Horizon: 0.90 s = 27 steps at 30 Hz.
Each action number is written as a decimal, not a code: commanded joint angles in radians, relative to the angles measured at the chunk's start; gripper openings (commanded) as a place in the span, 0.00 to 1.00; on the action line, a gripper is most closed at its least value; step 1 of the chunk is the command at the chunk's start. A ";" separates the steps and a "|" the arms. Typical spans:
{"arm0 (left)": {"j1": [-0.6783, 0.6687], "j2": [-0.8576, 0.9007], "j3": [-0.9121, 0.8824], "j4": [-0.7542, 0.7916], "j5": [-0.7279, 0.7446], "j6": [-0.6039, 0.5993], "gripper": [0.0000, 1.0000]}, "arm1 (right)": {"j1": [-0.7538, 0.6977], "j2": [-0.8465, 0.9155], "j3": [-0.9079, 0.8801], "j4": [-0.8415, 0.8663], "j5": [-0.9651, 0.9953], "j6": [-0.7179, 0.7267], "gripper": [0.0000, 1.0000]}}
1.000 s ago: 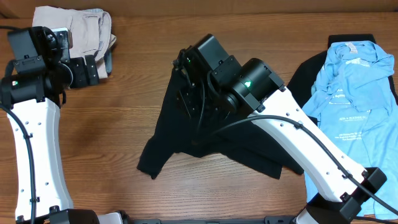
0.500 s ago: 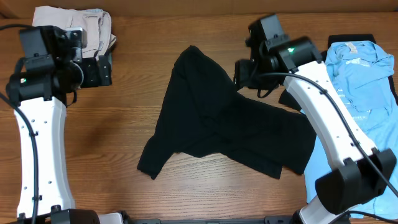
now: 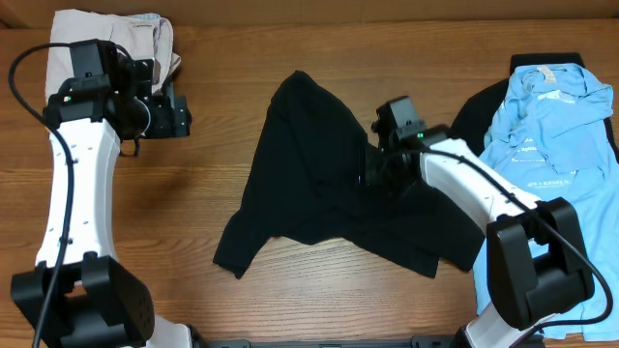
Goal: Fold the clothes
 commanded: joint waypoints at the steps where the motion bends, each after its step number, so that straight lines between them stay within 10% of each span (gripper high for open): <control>1: -0.010 0.011 -0.008 0.006 0.013 -0.005 0.96 | 0.004 -0.002 -0.052 0.066 -0.007 0.000 0.57; 23: -0.013 0.013 -0.008 0.024 0.012 -0.005 0.96 | 0.003 0.039 -0.085 0.312 0.090 -0.003 0.37; 27: -0.013 0.013 -0.008 0.027 0.011 -0.005 0.96 | 0.003 0.060 -0.084 0.354 0.092 -0.007 0.04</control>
